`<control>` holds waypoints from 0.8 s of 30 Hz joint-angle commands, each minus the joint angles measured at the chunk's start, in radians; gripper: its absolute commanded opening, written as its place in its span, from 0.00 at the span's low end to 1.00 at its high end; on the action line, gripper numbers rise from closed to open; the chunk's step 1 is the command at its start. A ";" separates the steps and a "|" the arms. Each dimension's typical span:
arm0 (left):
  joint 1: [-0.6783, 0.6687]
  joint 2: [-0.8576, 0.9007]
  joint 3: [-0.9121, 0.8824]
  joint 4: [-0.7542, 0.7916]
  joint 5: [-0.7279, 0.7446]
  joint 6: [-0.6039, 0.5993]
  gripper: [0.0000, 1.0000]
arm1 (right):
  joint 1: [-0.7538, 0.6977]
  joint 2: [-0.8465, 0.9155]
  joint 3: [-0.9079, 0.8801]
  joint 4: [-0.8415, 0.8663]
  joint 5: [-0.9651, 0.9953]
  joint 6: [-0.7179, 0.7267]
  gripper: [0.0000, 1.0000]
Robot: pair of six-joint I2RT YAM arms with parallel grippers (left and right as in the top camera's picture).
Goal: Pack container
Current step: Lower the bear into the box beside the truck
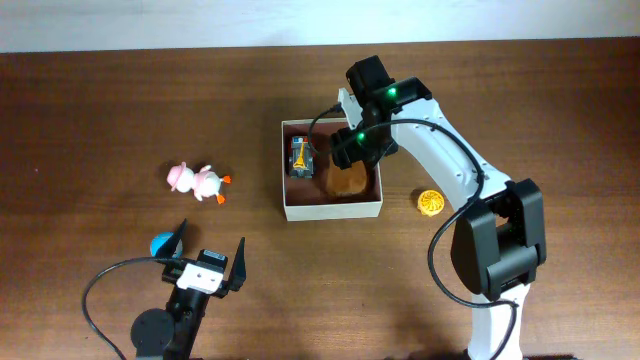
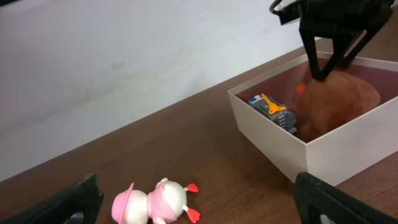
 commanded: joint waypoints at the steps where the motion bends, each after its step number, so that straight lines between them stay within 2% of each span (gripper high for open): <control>1: 0.000 -0.008 -0.003 -0.006 -0.007 0.005 1.00 | 0.004 0.002 0.014 0.007 0.005 0.000 0.74; 7: 0.000 -0.008 -0.003 -0.006 -0.007 0.005 1.00 | 0.006 -0.020 0.050 -0.058 -0.128 -0.001 0.74; 10: 0.000 -0.008 -0.003 -0.006 -0.007 0.005 1.00 | 0.014 -0.035 0.060 -0.113 -0.172 -0.001 0.64; 14: 0.000 -0.008 -0.003 -0.006 -0.007 0.005 1.00 | 0.038 -0.038 0.059 -0.153 -0.171 -0.006 0.37; 15: 0.000 -0.008 -0.003 -0.006 -0.007 0.005 1.00 | 0.046 -0.038 0.058 -0.156 -0.167 -0.008 0.34; 24: 0.000 -0.008 -0.003 -0.006 -0.007 0.005 1.00 | 0.104 -0.026 -0.019 -0.108 -0.071 0.001 0.24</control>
